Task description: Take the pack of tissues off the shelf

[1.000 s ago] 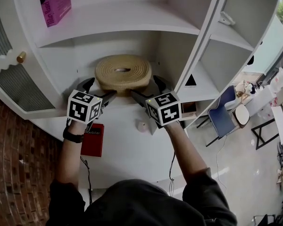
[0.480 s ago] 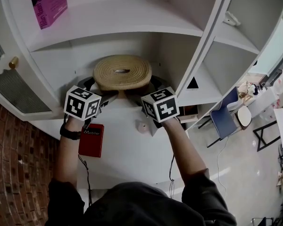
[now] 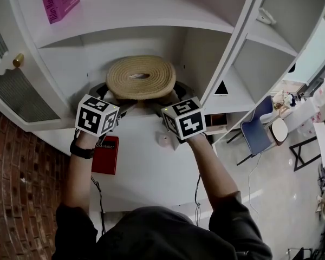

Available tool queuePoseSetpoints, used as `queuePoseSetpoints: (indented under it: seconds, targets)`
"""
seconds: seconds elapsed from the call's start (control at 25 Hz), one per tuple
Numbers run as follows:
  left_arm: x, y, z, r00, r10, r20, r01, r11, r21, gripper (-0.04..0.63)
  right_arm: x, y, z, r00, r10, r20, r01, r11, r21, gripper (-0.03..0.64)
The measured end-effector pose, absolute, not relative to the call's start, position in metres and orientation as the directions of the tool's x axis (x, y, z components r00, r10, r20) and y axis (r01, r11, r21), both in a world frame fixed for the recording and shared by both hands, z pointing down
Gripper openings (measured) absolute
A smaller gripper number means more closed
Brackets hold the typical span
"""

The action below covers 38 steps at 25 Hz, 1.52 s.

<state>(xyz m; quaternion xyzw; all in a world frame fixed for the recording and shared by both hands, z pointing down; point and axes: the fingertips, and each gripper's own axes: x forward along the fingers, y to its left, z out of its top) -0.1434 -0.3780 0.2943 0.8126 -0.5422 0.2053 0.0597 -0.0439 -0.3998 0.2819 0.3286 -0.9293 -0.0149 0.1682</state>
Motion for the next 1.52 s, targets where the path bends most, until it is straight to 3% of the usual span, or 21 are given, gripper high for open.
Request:
queuePoseSetpoints:
  seconds: [1.0, 1.52]
  targets:
    - [-0.098, -0.229, 0.300, 0.423, -0.872, 0.245, -0.863, -0.470, -0.185, 0.453, 0.002, -0.237, 0.287, -0.667, -0.728, 0.158, -0.694, 0.685, 0.222, 0.417]
    - [-0.071, -0.192, 0.383, 0.484, -0.835, 0.261, -0.830, -0.533, -0.165, 0.453, 0.029, -0.193, 0.370, -0.610, -0.770, 0.187, -0.732, 0.638, 0.240, 0.417]
